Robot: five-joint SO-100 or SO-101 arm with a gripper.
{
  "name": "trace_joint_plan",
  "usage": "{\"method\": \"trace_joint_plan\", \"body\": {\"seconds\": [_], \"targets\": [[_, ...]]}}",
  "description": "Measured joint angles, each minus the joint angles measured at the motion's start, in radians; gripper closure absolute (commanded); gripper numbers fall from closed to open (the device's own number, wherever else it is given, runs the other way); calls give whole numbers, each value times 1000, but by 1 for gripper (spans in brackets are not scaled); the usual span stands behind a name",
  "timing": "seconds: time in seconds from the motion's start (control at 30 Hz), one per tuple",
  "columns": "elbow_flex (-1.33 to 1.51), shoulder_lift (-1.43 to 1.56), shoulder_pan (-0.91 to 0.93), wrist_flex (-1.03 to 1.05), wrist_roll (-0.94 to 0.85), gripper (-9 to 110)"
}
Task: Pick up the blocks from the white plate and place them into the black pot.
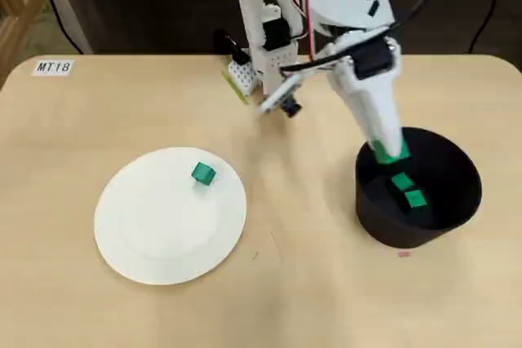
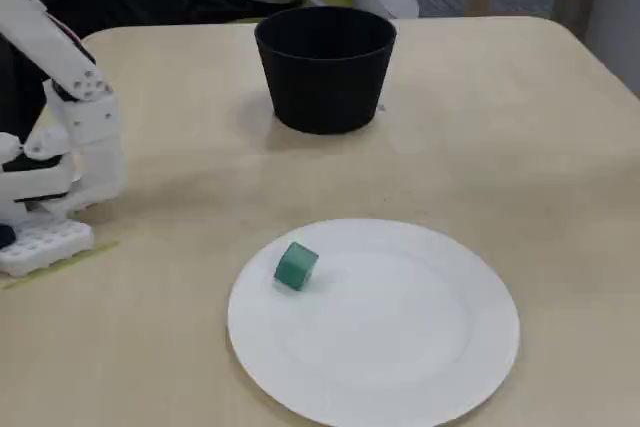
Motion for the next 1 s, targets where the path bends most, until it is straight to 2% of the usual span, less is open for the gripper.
{"method": "trace_joint_plan", "body": {"seconds": [0.33,0.7,0.83,0.93,1.0], "targets": [[281,-14,-67,-333,-8,104],[402,-25,-66,-430,-34,103],[403,-25,-74,-428,-52,81],[403,-17,-77,-405,-72,79],[403,0,-75,-387,-78,83]]}}
